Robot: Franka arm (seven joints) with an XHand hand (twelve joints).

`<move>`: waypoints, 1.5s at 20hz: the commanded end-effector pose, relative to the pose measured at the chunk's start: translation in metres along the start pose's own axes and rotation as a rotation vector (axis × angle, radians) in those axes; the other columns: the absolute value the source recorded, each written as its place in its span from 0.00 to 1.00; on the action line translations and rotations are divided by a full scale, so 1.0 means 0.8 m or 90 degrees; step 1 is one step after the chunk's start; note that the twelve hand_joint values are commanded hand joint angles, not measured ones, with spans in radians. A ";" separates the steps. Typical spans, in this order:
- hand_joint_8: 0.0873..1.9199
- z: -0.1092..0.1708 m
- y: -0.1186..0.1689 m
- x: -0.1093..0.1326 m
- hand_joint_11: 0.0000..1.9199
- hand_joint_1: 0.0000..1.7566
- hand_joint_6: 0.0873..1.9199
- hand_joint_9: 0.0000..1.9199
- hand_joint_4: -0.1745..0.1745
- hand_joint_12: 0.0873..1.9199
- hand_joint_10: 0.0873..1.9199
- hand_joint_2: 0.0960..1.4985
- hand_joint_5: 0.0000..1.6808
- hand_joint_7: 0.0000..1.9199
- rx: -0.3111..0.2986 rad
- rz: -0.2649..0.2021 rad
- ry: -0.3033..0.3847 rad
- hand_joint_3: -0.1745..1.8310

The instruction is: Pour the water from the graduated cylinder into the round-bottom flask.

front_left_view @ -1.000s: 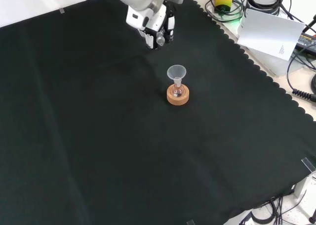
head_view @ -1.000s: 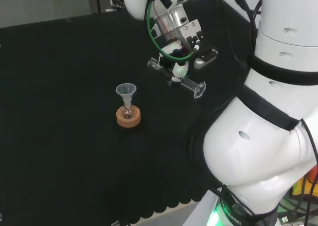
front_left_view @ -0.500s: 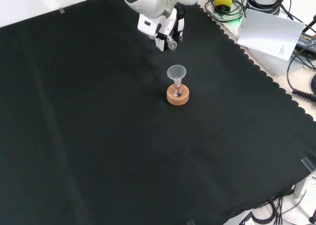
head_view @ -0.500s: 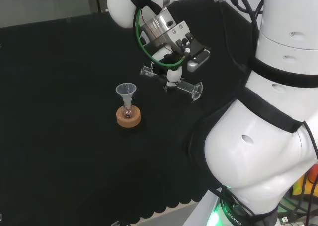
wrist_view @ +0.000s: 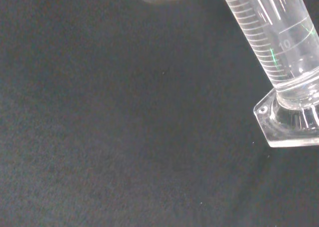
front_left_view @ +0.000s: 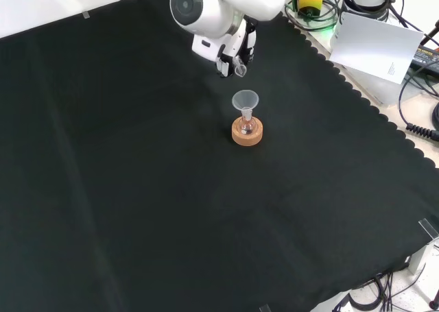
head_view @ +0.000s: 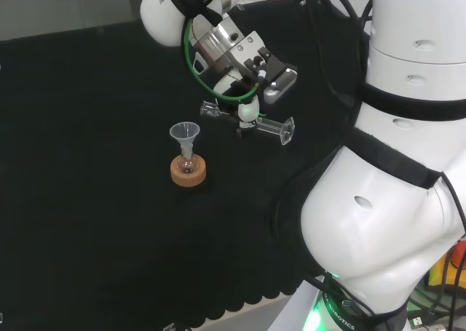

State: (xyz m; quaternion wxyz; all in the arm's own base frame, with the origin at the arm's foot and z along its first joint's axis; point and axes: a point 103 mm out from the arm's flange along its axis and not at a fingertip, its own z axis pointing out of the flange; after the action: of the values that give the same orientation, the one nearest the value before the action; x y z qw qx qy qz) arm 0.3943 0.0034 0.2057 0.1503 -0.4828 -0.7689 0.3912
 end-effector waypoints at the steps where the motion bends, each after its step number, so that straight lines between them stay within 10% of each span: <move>1: 0.53 -0.005 0.003 0.007 0.63 0.71 0.54 0.74 0.00 0.39 0.01 0.74 0.55 0.50 0.017 0.007 -0.028 0.09; 30: 0.53 -0.026 0.004 0.019 0.63 0.71 0.54 0.74 0.00 0.38 0.01 0.74 0.55 0.50 0.114 0.045 -0.105 0.09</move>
State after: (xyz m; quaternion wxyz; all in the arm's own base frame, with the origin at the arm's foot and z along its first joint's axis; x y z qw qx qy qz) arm 0.4014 0.0271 0.2124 0.1187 -0.4594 -0.7270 0.4963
